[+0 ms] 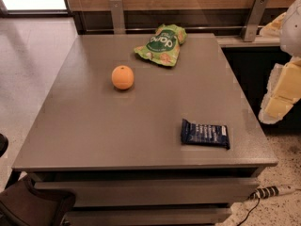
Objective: Move rxbar blueberry near green rice chip bag
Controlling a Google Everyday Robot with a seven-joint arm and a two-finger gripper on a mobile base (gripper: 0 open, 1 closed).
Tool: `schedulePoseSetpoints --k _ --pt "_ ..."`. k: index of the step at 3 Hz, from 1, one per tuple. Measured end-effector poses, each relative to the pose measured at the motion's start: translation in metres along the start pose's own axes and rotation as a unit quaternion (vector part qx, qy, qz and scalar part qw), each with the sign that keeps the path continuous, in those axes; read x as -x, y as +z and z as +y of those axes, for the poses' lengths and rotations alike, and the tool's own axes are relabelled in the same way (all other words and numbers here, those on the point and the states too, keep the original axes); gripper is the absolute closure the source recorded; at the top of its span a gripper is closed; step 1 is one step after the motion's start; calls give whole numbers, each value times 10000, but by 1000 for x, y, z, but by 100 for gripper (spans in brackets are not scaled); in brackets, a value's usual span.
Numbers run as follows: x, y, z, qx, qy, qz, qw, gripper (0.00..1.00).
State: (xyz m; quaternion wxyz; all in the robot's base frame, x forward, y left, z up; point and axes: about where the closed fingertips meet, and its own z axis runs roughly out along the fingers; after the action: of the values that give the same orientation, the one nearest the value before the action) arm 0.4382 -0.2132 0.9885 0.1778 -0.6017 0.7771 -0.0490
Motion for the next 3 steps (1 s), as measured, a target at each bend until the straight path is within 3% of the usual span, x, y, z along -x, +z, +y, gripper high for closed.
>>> schedulePoseSetpoints --k 1,2,3 --pt "0 0 0 -1 0 0 10000 0" --pt "-1 7 3 64 100 -294 9995 0" --pt "-7 31 14 146 329 -985 9945 0"
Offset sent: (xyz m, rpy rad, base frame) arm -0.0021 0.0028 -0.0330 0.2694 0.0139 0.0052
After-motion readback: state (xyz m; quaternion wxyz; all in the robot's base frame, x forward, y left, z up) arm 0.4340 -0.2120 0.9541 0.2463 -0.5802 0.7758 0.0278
